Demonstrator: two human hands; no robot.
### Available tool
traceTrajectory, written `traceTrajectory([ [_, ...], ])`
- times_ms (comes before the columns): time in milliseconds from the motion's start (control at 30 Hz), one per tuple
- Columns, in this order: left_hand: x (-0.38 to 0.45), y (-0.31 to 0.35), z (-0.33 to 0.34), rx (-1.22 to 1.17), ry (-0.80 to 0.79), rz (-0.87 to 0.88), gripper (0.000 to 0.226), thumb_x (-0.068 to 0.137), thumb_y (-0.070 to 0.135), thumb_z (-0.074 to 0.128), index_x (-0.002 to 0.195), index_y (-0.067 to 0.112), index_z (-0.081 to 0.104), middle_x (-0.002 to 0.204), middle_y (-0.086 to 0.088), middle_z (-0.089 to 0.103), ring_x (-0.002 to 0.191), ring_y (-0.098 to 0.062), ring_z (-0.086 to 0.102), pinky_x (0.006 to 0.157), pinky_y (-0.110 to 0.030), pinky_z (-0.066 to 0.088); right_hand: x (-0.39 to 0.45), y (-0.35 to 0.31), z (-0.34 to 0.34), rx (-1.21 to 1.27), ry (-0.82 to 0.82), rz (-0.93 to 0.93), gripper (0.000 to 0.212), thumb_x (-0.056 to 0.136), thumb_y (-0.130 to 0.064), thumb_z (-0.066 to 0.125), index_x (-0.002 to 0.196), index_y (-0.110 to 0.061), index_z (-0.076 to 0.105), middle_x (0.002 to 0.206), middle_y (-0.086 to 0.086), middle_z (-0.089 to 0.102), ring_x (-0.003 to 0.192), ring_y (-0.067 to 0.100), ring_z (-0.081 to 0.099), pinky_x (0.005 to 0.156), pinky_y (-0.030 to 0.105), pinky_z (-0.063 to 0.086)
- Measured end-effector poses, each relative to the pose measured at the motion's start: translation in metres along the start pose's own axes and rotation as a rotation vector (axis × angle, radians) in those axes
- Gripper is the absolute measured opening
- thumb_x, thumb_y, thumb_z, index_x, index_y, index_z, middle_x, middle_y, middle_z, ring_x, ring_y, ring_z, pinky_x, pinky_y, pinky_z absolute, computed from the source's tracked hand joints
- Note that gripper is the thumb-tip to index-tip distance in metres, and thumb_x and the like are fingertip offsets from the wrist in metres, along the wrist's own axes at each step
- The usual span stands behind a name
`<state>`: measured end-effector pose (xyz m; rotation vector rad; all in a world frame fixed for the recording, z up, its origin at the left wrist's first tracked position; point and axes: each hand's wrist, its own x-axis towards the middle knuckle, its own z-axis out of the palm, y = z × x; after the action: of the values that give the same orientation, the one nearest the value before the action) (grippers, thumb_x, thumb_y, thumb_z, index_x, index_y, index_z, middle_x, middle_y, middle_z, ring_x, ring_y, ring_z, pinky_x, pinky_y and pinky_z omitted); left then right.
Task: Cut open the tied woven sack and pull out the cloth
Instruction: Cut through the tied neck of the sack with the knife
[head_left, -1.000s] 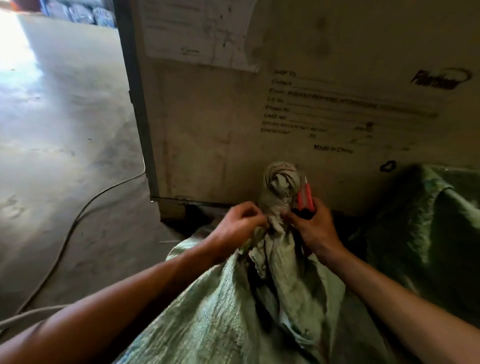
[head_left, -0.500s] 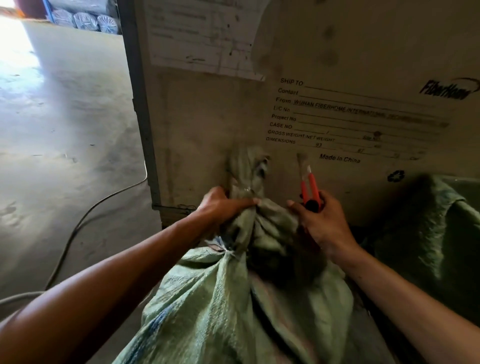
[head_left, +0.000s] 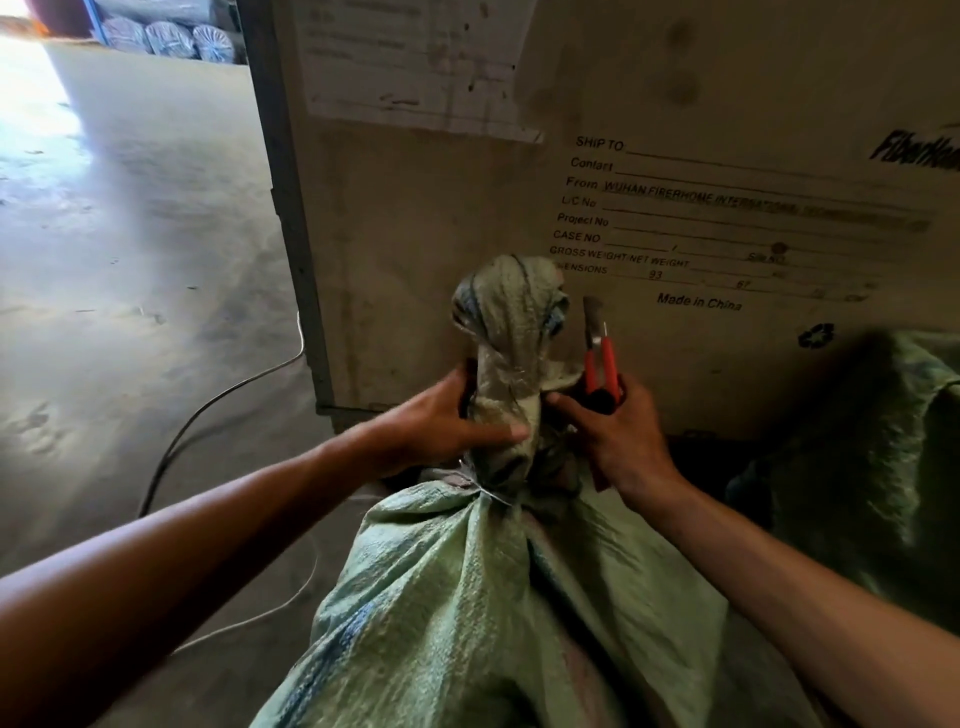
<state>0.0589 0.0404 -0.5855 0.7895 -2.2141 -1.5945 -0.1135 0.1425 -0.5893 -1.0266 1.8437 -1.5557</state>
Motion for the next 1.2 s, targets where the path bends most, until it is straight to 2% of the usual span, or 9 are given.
traceTrajectory([
  [67, -0.002, -0.016, 0.014, -0.022, -0.034, 0.037, 0.101, 0.059, 0.031, 0.087, 0.140, 0.028, 0.026, 0.126, 0.000, 0.060, 0.115, -0.011, 0.058, 0.096, -0.035, 0.051, -0.001, -0.003, 0.002, 0.018, -0.006, -0.026, 0.026, 0.072, -0.012, 0.077, 0.093, -0.007, 0.062, 0.089, 0.012, 0.069, 0.083, 0.023, 0.069, 0.076, 0.038, 0.058],
  [133, 0.005, -0.033, 0.025, 0.002, 0.139, 0.059, 0.103, 0.051, 0.035, 0.088, 0.136, 0.028, 0.030, 0.122, 0.000, 0.062, 0.113, -0.014, 0.060, 0.096, -0.038, 0.051, 0.000, -0.007, 0.004, 0.032, 0.016, -0.022, 0.032, 0.073, -0.014, 0.077, 0.099, -0.002, 0.060, 0.090, 0.013, 0.068, 0.084, 0.026, 0.069, 0.075, 0.038, 0.058],
  [300, 0.014, -0.030, 0.016, -0.462, 0.567, -0.066, 0.047, 0.073, 0.014, 0.077, 0.113, 0.015, 0.054, 0.102, -0.010, 0.071, 0.089, -0.023, 0.069, 0.082, -0.040, 0.058, 0.001, -0.025, 0.008, -0.113, -0.027, -0.017, 0.028, 0.083, -0.024, 0.068, 0.107, -0.016, 0.055, 0.089, 0.005, 0.067, 0.078, 0.018, 0.067, 0.070, 0.035, 0.057],
  [467, 0.013, -0.028, 0.008, -0.623, 0.551, -0.173, 0.043, 0.081, 0.013, 0.069, 0.121, 0.014, 0.053, 0.104, -0.013, 0.071, 0.080, -0.022, 0.070, 0.069, -0.033, 0.058, -0.023, -0.020, -0.004, -0.496, -0.134, -0.333, 0.029, 0.091, -0.032, 0.055, 0.118, -0.024, 0.049, 0.091, -0.008, 0.059, 0.080, 0.010, 0.060, 0.066, 0.028, 0.052],
  [567, 0.007, -0.033, 0.012, -0.720, 0.551, -0.237, 0.038, 0.083, 0.013, 0.066, 0.118, 0.013, 0.052, 0.102, -0.015, 0.070, 0.081, -0.028, 0.069, 0.079, -0.048, 0.057, -0.036, -0.012, -0.019, -0.736, -0.171, -0.522, 0.028, 0.092, -0.036, 0.050, 0.117, -0.022, 0.050, 0.089, -0.008, 0.055, 0.071, 0.010, 0.055, 0.058, 0.024, 0.042],
  [667, 0.001, -0.042, 0.011, -0.721, 0.547, -0.345, 0.041, 0.082, 0.020, 0.068, 0.117, 0.009, 0.051, 0.097, -0.016, 0.068, 0.073, -0.029, 0.068, 0.073, -0.051, 0.056, -0.050, -0.007, -0.029, -0.884, -0.231, -0.540, 0.031, 0.093, -0.040, 0.046, 0.122, -0.027, 0.047, 0.083, -0.005, 0.061, 0.071, 0.021, 0.064, 0.060, 0.033, 0.049],
  [833, -0.002, -0.048, 0.011, -0.704, 0.554, -0.374, 0.051, 0.078, 0.023, 0.071, 0.121, 0.005, 0.051, 0.101, -0.020, 0.069, 0.073, -0.031, 0.071, 0.067, -0.052, 0.058, -0.057, 0.008, -0.036, -1.053, -0.353, -0.560, 0.047, 0.094, -0.048, 0.036, 0.137, -0.031, 0.033, 0.118, 0.005, 0.062, 0.098, 0.029, 0.063, 0.077, 0.040, 0.051],
  [1000, -0.004, -0.045, 0.011, -0.712, 0.554, -0.360, 0.050, 0.078, 0.021, 0.069, 0.122, 0.003, 0.050, 0.105, -0.021, 0.068, 0.070, -0.029, 0.071, 0.059, -0.045, 0.058, -0.058, 0.014, -0.040, -1.126, -0.391, -0.606, 0.051, 0.086, -0.064, 0.020, 0.114, -0.028, 0.040, 0.105, 0.003, 0.059, 0.090, 0.026, 0.059, 0.074, 0.037, 0.044],
  [1200, -0.005, -0.045, 0.008, -0.714, 0.521, -0.352, 0.048, 0.080, 0.019, 0.066, 0.123, 0.001, 0.052, 0.106, -0.023, 0.067, 0.072, -0.029, 0.071, 0.057, -0.039, 0.056, -0.059, 0.017, -0.036, -1.193, -0.393, -0.571, 0.044, 0.092, -0.055, 0.033, 0.123, -0.024, 0.039, 0.115, 0.008, 0.057, 0.096, 0.027, 0.058, 0.069, 0.030, 0.035],
])
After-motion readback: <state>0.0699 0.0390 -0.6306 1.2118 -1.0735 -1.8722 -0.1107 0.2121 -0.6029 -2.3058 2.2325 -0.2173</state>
